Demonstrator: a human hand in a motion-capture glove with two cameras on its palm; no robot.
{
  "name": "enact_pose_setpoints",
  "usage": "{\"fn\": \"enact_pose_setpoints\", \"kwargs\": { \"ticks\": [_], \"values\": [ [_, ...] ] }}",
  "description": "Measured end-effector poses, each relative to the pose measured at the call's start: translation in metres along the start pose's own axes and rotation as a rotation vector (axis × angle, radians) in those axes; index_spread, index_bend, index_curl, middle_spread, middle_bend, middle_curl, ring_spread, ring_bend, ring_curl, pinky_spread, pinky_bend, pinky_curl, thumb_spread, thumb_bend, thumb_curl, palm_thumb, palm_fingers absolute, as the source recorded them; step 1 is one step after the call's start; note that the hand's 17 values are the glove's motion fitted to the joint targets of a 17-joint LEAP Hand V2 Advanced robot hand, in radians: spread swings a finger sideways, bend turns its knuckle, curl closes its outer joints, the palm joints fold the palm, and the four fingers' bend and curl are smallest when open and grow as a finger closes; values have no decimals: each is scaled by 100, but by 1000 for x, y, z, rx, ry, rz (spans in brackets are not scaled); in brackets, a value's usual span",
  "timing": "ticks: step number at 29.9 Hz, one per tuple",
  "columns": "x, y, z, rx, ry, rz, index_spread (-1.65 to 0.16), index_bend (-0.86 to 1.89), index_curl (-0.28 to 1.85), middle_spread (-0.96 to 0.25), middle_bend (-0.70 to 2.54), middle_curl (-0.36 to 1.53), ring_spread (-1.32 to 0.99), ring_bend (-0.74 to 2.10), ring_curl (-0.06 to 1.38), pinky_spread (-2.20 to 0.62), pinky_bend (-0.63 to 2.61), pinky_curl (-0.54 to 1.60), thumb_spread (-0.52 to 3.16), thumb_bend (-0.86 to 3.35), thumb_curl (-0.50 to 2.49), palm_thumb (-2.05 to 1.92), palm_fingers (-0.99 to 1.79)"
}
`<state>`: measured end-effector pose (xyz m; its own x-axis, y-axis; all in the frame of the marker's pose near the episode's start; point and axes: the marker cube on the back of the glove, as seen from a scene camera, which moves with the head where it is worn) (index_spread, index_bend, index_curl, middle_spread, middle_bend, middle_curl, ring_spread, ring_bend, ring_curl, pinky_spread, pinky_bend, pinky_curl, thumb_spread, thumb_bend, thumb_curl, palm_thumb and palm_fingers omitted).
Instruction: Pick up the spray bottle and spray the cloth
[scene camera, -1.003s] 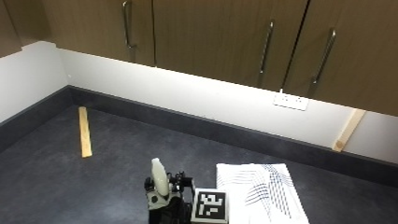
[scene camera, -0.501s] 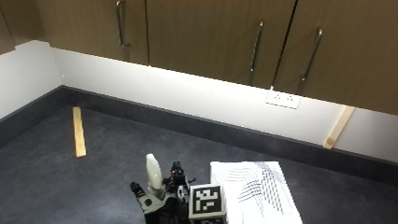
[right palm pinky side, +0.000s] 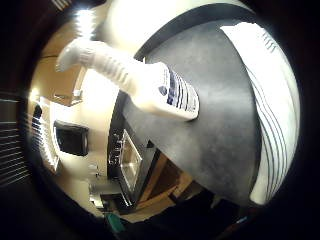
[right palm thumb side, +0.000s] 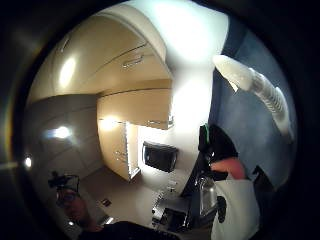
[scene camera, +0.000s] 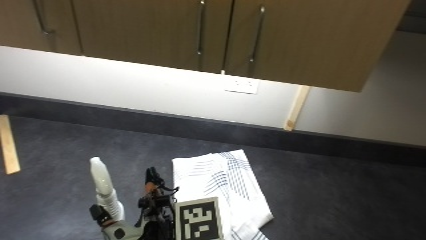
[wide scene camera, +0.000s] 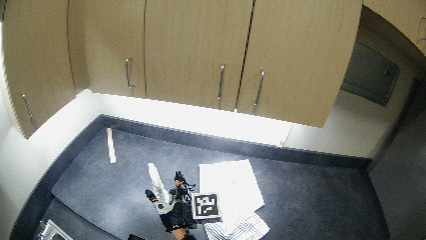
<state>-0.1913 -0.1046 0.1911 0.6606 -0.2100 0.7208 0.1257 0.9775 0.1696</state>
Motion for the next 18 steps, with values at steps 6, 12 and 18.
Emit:
{"fn": "enact_pose_setpoints", "kwargs": {
  "ticks": [6,12,18],
  "values": [
    [-59,15,21,-29,-141,-114,-41,16,29,-1,18,35,7,32,42,16,51,42,101,-3,55,87,2],
    [-111,40,32,-142,-202,-253,-41,17,29,1,19,35,9,31,40,17,51,40,101,-2,54,86,7],
    [-130,46,45,-232,-118,-347,-40,17,29,2,18,34,10,31,39,17,53,39,102,-2,54,84,9]
  ]
}}
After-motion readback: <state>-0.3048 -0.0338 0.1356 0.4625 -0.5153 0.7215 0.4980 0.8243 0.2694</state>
